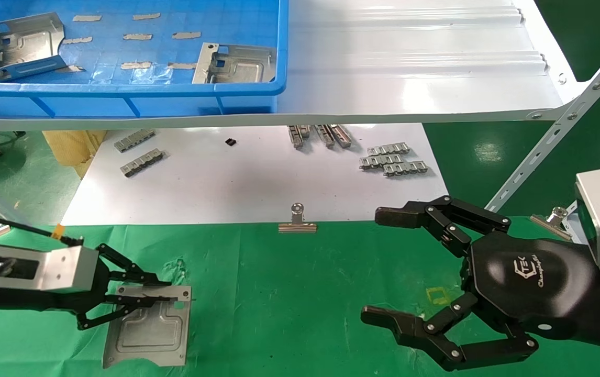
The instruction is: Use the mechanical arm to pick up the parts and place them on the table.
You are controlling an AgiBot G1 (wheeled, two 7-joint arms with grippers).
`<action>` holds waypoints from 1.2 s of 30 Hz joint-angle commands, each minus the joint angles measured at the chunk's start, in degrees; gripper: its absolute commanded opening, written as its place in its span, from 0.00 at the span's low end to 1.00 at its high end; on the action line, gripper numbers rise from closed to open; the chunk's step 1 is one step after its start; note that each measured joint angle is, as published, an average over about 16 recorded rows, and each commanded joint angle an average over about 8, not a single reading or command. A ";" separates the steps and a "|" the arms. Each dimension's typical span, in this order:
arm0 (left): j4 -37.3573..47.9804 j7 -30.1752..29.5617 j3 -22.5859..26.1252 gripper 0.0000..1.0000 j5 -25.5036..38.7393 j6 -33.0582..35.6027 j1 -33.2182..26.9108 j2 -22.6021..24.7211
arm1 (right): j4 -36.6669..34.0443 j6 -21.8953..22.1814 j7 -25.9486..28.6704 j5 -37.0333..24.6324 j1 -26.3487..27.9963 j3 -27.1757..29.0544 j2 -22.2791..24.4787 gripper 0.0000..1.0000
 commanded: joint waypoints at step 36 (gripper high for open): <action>15.56 1.49 -1.81 1.00 -4.42 1.72 -0.44 4.75 | 0.00 0.00 0.00 0.00 0.00 0.00 0.00 1.00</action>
